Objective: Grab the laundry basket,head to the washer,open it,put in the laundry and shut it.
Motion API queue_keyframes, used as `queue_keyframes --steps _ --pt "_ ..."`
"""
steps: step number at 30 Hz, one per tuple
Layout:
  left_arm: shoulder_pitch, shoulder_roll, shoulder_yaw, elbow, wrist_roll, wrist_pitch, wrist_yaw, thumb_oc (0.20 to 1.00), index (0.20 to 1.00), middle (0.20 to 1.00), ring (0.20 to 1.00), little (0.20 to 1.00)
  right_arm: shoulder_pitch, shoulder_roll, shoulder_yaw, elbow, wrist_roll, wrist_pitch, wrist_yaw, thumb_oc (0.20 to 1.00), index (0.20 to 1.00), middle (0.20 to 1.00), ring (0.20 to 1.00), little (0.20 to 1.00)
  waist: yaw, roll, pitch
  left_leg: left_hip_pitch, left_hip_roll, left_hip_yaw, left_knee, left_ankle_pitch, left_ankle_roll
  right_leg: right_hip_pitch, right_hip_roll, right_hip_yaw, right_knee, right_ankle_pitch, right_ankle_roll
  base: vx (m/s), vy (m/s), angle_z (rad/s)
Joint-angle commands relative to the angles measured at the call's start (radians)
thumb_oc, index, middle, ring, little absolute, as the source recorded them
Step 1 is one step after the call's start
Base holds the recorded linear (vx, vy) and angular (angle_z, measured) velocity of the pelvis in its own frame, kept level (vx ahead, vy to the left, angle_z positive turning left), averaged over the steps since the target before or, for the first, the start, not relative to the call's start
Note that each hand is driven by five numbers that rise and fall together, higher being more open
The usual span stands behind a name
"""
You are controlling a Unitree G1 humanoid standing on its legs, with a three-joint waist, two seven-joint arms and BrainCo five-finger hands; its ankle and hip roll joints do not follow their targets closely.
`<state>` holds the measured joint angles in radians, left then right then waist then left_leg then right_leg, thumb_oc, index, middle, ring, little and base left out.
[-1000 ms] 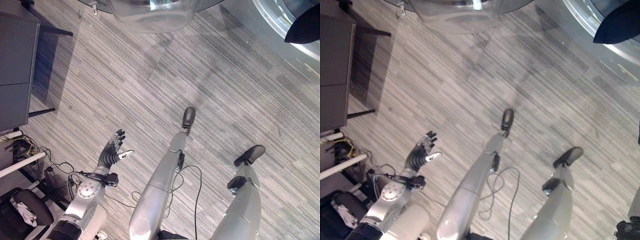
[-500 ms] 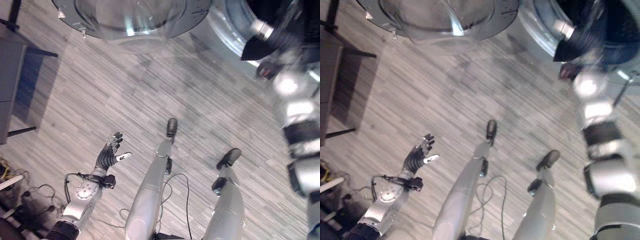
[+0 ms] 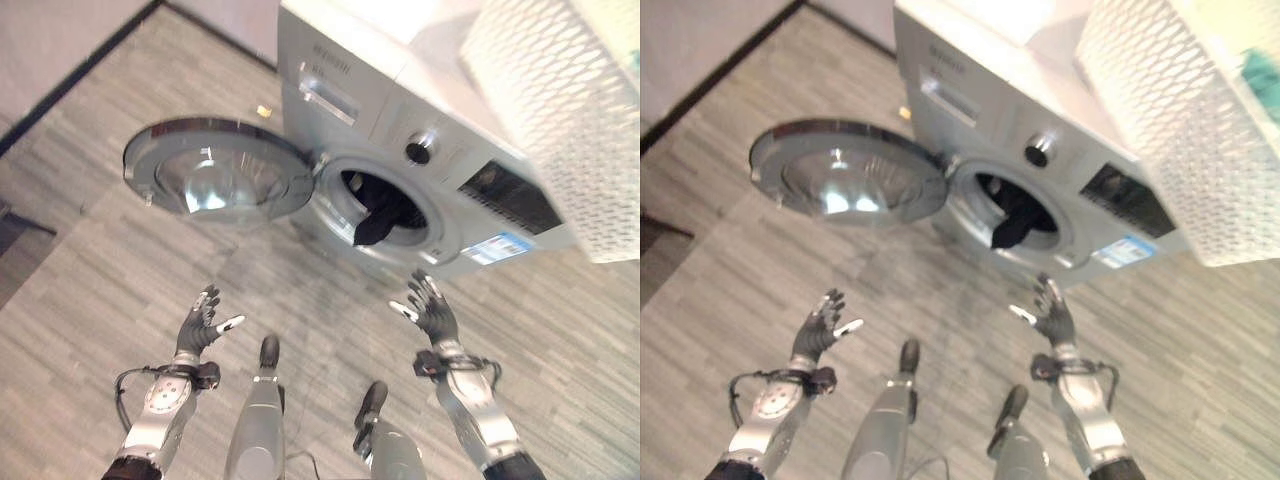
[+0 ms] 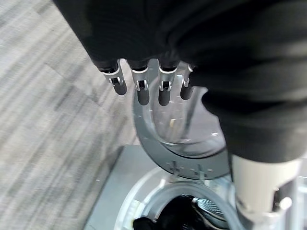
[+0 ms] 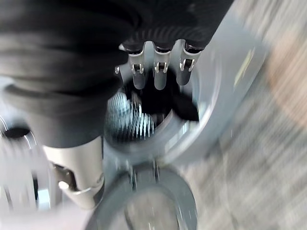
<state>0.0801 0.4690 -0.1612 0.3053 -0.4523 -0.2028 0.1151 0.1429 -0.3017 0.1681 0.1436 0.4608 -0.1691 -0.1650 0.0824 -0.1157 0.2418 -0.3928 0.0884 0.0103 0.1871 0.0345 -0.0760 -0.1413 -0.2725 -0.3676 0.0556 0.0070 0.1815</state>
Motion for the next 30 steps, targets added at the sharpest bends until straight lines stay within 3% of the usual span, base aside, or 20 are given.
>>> queue_keyframes --steps 1,4,6,12,16,17,19,23,25,30 --pt "0.021 0.007 0.034 -0.007 0.036 -0.016 0.028 1.000 1.000 1.000 1.000 1.000 -0.069 -0.037 -0.067 -0.033 0.054 -0.019 0.006 1.000 1.000 1.000 1.000 1.000 0.002 0.038 -0.002 -0.006 0.051 -0.053 -0.029 -0.014 0.002 0.110 0.013 0.013 0.030 -0.086 -0.010 0.00 -0.023 -0.06" --pt "0.047 -0.031 0.074 0.013 0.046 -0.007 0.046 1.000 1.000 1.000 1.000 1.000 -0.037 -0.003 -0.179 -0.058 -0.008 -0.034 -0.067 1.000 1.000 1.000 1.000 1.000 -0.025 0.046 -0.067 0.073 0.073 -0.031 -0.085 -0.009 -0.006 0.163 0.021 0.026 -0.005 -0.077 -0.003 0.02 -0.016 -0.18" --pt "0.073 -0.062 0.083 0.028 0.050 -0.006 0.044 1.000 1.000 1.000 1.000 1.000 -0.040 0.002 -0.255 -0.090 -0.127 -0.047 -0.143 1.000 1.000 1.000 1.000 1.000 -0.037 0.057 -0.110 0.120 0.085 -0.010 -0.125 -0.001 -0.010 0.189 0.022 0.035 -0.029 -0.064 0.003 0.04 -0.006 -0.25" --pt "0.095 -0.100 0.073 0.035 0.055 0.013 0.037 1.000 1.000 1.000 1.000 1.000 -0.055 0.013 -0.348 -0.120 -0.220 -0.043 -0.250 1.000 1.000 1.000 1.000 1.000 -0.035 0.071 -0.155 0.180 0.094 0.007 -0.178 0.013 -0.018 0.235 0.024 0.025 -0.055 -0.061 0.004 0.04 -0.010 -0.09" --pt "0.097 -0.106 0.055 0.030 0.053 0.020 0.022 1.000 1.000 1.000 1.000 1.000 -0.132 -0.023 -0.376 -0.077 -0.251 -0.034 -0.300 1.000 1.000 1.000 1.000 1.000 -0.016 0.077 -0.163 0.197 0.095 0.005 -0.191 0.018 -0.021 0.254 0.027 0.018 -0.062 -0.066 -0.001 0.03 -0.022 0.00" --pt "0.101 -0.097 0.028 0.026 0.056 0.024 0.005 1.000 1.000 1.000 1.000 1.000 -0.238 -0.081 -0.394 -0.016 -0.290 -0.027 -0.362 1.000 1.000 1.000 1.000 1.000 0.014 0.079 -0.165 0.202 0.092 -0.003 -0.193 0.020 -0.025 0.270 0.030 0.006 -0.070 -0.071 -0.006 0.03 -0.023 0.00" --pt "0.103 -0.087 0.014 0.022 0.054 0.025 -0.004 1.000 1.000 1.000 1.000 1.000 -0.321 -0.117 -0.393 0.039 -0.286 -0.024 -0.402 1.000 1.000 1.000 1.000 1.000 0.037 0.083 -0.160 0.199 0.087 -0.011 -0.193 0.022 -0.027 0.279 0.033 -0.003 -0.075 -0.073 -0.008 0.04 -0.027 0.08" --pt "0.105 -0.082 0.009 0.024 0.049 0.030 -0.006 1.000 1.000 1.000 1.000 1.000 -0.365 -0.133 -0.390 0.063 -0.288 -0.021 -0.423 1.000 1.000 1.000 1.000 1.000 0.052 0.087 -0.157 0.198 0.082 -0.017 -0.193 0.023 -0.028 0.285 0.033 -0.011 -0.078 -0.075 -0.010 0.01 -0.005 0.15" --pt "0.123 -0.074 0.005 0.017 0.025 0.033 -0.018 1.000 1.000 1.000 1.000 1.000 -0.460 -0.169 -0.387 0.136 -0.287 -0.013 -0.465 1.000 1.000 1.000 1.000 1.000 0.089 0.094 -0.150 0.189 0.070 -0.029 -0.197 0.027 -0.027 0.289 0.032 -0.021 -0.084 -0.078 -0.010 0.03 -0.006 0.13" --pt "0.122 -0.067 -0.007 0.014 0.023 0.035 -0.027 1.000 1.000 1.000 1.000 1.000 -0.483 -0.186 -0.401 0.158 -0.289 -0.007 -0.482 1.000 1.000 1.000 1.000 1.000 0.102 0.103 -0.145 0.178 0.060 -0.042 -0.199 0.030 -0.028 0.292 0.031 -0.035 -0.087 -0.081 -0.011 0.02 0.001 0.14"
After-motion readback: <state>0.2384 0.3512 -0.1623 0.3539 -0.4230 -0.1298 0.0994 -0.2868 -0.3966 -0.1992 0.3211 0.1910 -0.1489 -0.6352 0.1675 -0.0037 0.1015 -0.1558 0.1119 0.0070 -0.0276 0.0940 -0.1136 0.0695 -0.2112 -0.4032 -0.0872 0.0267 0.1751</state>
